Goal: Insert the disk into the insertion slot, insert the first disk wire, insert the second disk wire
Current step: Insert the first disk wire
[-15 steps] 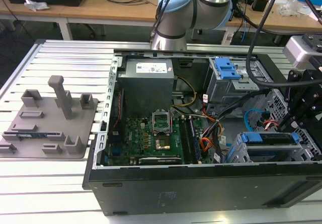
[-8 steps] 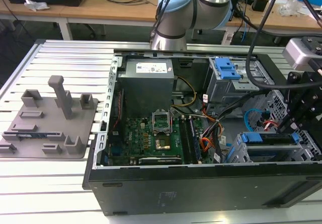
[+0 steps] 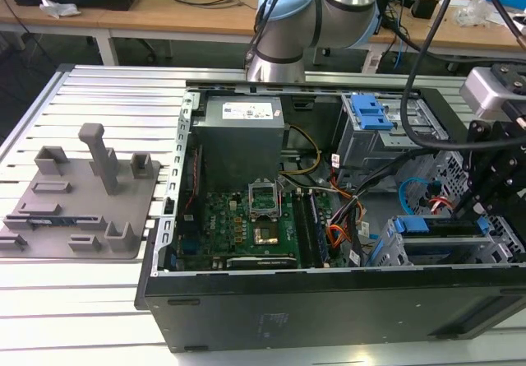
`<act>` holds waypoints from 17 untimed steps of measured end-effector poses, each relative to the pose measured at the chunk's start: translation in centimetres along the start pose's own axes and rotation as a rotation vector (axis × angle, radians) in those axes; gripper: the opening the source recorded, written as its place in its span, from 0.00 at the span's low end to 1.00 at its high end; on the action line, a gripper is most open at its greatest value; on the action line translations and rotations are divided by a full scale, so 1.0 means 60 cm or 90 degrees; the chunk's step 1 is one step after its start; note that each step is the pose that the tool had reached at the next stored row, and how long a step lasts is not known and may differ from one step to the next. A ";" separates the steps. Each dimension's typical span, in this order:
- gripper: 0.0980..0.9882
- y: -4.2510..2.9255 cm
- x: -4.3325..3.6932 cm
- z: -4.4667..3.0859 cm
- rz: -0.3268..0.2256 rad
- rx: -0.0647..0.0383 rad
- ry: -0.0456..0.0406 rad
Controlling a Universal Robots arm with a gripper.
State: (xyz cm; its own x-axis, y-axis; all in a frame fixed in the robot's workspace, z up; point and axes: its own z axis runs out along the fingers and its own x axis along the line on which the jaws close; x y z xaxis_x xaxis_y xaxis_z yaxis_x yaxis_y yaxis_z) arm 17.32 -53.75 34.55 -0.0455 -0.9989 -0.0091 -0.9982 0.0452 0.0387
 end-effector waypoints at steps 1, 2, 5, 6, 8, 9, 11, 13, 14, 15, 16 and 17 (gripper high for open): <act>0.07 0.000 0.000 0.001 0.000 0.000 -0.0001; 0.07 0.000 0.000 0.002 0.000 0.000 -0.0001; 0.07 0.000 0.001 0.005 0.000 0.000 0.0000; 0.07 0.000 0.001 0.006 0.000 0.000 0.0000; 0.07 0.000 0.001 0.008 0.000 0.000 0.0002; 0.07 0.000 0.001 0.010 0.000 0.000 0.0000; 0.07 0.000 0.001 0.014 0.000 0.000 0.0003; 0.07 0.000 0.001 0.015 0.000 0.000 0.0004; 0.09 0.000 0.001 0.013 0.000 0.000 -0.0008; 0.15 0.000 0.001 0.007 0.000 0.000 -0.0004; 0.22 0.001 0.000 -0.001 0.000 0.000 0.0000; 0.29 0.001 0.000 -0.015 0.000 0.000 -0.0001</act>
State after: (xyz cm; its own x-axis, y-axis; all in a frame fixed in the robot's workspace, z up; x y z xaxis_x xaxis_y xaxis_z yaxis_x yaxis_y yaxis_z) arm 17.28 -53.75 35.46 -0.0456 -0.9989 -0.0092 -0.9982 0.0452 0.0387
